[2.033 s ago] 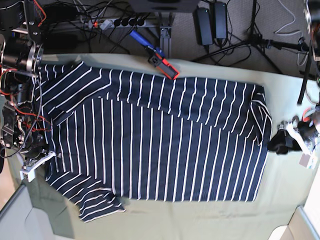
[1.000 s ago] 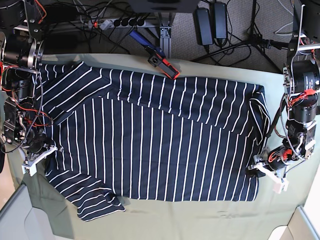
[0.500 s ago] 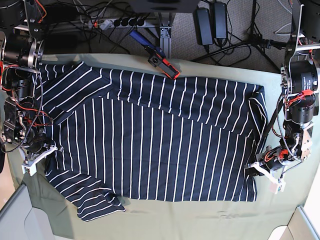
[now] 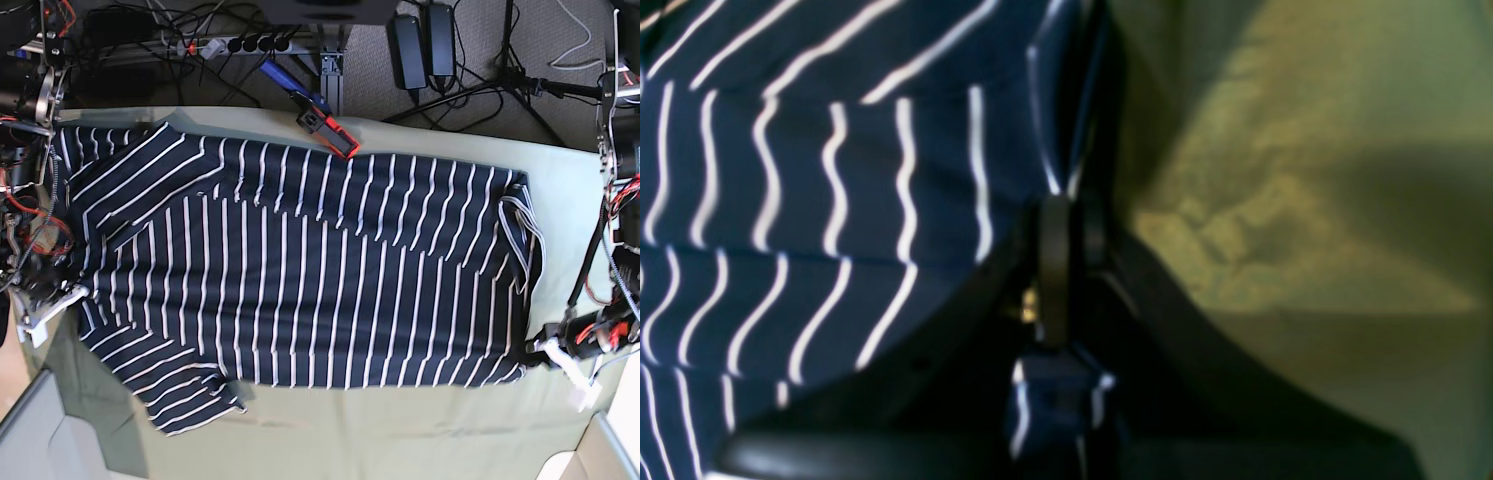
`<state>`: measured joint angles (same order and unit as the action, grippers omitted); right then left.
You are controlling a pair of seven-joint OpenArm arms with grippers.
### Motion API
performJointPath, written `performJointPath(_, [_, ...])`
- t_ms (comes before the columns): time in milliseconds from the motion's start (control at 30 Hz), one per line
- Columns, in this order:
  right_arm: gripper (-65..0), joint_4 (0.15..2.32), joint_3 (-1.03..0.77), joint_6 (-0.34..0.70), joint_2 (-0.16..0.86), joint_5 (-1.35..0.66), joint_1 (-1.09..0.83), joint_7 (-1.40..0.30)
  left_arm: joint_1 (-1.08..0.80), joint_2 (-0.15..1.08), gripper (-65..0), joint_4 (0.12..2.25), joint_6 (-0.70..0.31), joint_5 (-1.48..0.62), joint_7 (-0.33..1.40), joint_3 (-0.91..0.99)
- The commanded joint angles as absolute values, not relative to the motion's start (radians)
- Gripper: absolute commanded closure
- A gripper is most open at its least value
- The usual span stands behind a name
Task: Fold the T-shirt properly
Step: 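Fold the shirt's lower half over with both grippers toward the collar, then grasp the folded edge again with both grippers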
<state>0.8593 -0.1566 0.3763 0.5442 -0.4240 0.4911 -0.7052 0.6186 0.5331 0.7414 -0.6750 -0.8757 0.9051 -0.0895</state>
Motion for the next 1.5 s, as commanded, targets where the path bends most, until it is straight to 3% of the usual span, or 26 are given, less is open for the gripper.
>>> performJointPath(0, [0.0, 0.904, -0.162, 0.393, 0.576, -0.441, 0.5, -0.703, 0.624, 0.572, 0.0, 0.791, -0.698, -0.9, 0.913, -0.107])
performJointPath(200, [0.0, 1.078, -0.165, 0.393, 0.62, -0.506, 0.367, -0.761, 0.476, 0.688, 0.0, 1.023, -0.698, -1.025, 0.969, -0.16])
performJointPath(433, [0.0, 1.256, -0.232, 0.393, 0.67, -0.567, 0.182, -0.788, 0.334, 0.796, 0.0, 1.142, -0.698, -1.066, 0.997, -0.16])
performJointPath(900, [0.0, 1.387, -0.388, 0.397, 0.669, -0.587, -0.08, -0.818, 0.15, 0.806, 0.0, 1.274, -0.698, -1.085, 1.022, -0.16])
performJointPath(1067, [0.0, 1.384, -0.388, 0.397, 0.664, -0.583, -0.109, -0.807, 0.147, 0.806, -29.5, 1.274, -0.698, -1.088, 1.013, -0.16])
performJointPath(1100, [-5.1, 1.384, -0.388, 0.397, 0.664, -0.582, -0.109, -0.807, 0.147, 0.806, -32.3, 1.274, -0.698, -1.088, 1.008, -0.16])
performJointPath(1167, [-28.3, 1.384, -0.388, 0.396, 0.665, -0.576, -0.105, -0.798, 0.15, 0.806, -33.0, 1.275, -0.698, -1.093, 1.001, -0.16])
performJointPath(1233, [-43.5, 1.386, -0.392, 0.396, 0.665, -0.575, -0.105, -0.772, 0.15, 0.806, -32.9, 1.276, -0.698, -1.106, 0.999, -0.148])
performJointPath(1467, [-44.1, 1.399, -0.509, 0.395, 0.665, -0.601, -0.093, -0.759, 0.149, 0.806, -32.9, 1.306, -0.698, -1.164, 1.018, -0.005])
